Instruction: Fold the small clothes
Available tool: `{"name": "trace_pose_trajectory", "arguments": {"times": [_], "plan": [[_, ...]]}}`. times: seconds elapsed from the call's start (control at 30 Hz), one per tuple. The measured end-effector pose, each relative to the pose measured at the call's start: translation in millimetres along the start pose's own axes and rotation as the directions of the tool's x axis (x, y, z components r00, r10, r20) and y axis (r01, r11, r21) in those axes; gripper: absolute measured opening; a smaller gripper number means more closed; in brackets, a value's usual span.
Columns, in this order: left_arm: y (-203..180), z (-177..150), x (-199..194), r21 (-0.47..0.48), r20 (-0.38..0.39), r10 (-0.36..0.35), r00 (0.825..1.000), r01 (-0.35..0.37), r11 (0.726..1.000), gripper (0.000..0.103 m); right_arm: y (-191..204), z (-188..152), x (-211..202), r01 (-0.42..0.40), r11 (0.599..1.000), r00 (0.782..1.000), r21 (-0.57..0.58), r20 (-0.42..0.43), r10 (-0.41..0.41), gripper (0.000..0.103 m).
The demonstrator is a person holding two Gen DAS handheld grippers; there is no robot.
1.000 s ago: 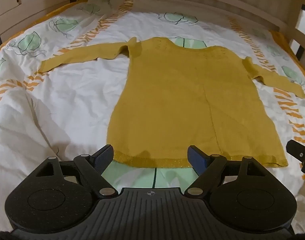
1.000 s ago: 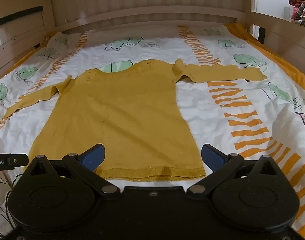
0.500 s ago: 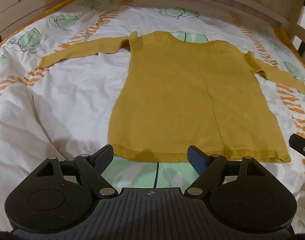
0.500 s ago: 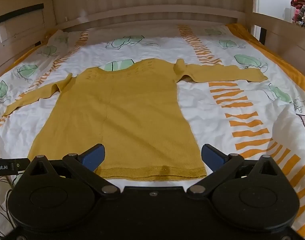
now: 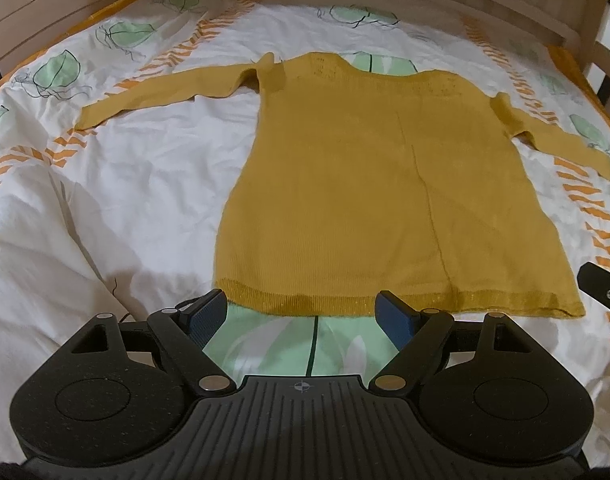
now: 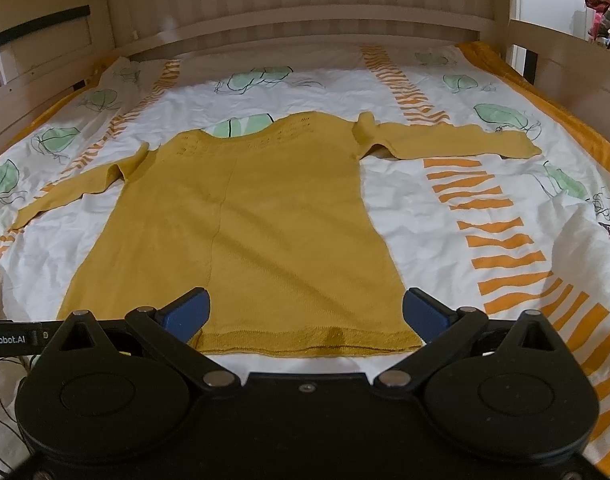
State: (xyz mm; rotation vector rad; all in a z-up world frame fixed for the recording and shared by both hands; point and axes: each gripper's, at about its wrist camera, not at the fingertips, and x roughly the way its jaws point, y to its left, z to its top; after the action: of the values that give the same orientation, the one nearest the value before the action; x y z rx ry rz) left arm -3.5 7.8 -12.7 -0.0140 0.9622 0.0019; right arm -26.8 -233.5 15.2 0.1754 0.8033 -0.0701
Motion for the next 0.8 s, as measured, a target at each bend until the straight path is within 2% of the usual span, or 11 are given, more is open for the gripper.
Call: {"name": "trace_pose_trajectory", "arguments": {"times": [0.8], "plan": [[-3.4, -1.1, 3.7, -0.004, -0.028, 0.001, 1.0, -0.001, 1.0, 0.081, 3.0, -1.9, 5.0, -0.02, 1.0, 0.999, 0.005, -0.027, 0.02, 0.102]]}}
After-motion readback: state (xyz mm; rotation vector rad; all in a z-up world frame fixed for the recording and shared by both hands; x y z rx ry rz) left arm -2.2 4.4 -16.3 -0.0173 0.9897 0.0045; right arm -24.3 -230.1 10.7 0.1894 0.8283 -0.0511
